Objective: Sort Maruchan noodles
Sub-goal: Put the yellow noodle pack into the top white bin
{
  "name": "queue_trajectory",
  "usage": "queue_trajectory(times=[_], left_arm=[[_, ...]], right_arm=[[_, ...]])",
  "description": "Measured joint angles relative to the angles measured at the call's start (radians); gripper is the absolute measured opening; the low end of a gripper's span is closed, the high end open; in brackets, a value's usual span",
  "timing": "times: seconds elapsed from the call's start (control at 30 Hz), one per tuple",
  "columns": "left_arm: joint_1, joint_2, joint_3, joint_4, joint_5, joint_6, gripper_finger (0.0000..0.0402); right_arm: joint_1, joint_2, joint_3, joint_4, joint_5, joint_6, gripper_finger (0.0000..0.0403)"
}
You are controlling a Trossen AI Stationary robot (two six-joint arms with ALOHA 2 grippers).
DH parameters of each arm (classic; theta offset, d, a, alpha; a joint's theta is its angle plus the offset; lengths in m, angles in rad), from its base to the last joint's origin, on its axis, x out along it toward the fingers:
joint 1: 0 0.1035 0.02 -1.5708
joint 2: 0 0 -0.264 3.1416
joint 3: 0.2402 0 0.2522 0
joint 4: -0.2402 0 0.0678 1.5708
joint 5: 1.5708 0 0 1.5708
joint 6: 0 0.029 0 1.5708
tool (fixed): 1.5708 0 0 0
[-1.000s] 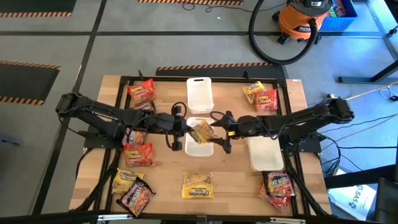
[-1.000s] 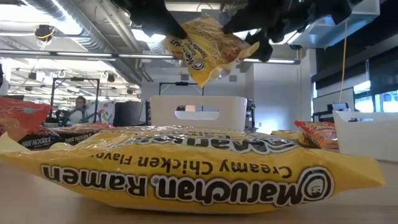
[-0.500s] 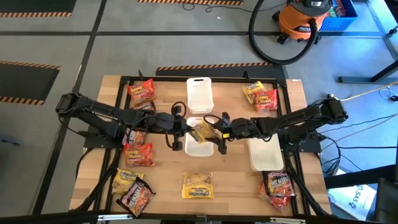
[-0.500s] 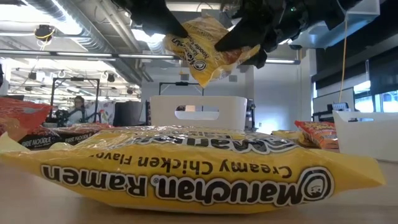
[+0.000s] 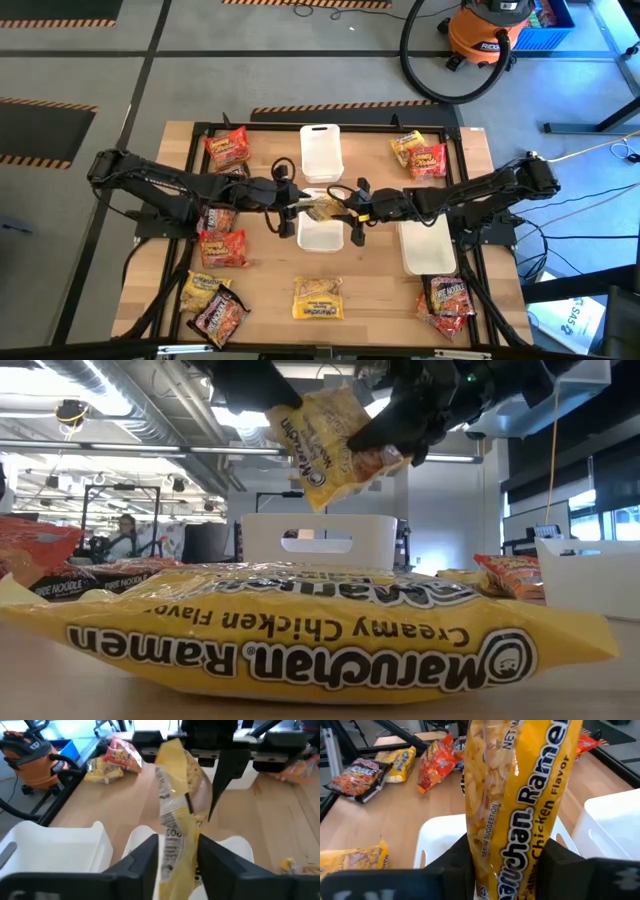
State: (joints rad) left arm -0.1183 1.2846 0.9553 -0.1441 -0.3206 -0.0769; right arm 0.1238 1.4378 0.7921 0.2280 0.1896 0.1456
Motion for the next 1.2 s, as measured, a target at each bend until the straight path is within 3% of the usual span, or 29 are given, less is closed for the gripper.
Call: queue_trajectory(times=[0.23,0.37,0.5,0.63,0.87,1.2], left_arm=[[-0.025,-0.103,0.000,-0.140,-0.001,-0.031,0.0208],[-0.033,-0.110,-0.004,-0.182,-0.006,-0.044,0.0228],[-0.033,-0.109,-0.076,-0.041,0.034,0.004,0.0230],[-0.028,-0.109,-0.164,0.186,0.119,0.067,0.0231],[0.034,-0.091,-0.289,0.531,0.122,0.128,0.0231],[0.048,-0.092,-0.296,0.611,0.077,0.158,0.0231]], right_arm=[[0.001,-0.130,0.000,-0.150,0.082,-0.029,0.0106],[0.000,-0.214,-0.005,-0.222,0.104,-0.033,0.0110],[-0.007,-0.290,-0.046,-0.203,0.122,-0.061,0.0106],[-0.058,-0.337,-0.138,-0.076,0.086,-0.076,0.0111],[-0.207,-0.332,-0.274,0.270,-0.134,-0.097,0.0112],[-0.303,-0.327,-0.286,0.446,-0.258,-0.196,0.0114]])
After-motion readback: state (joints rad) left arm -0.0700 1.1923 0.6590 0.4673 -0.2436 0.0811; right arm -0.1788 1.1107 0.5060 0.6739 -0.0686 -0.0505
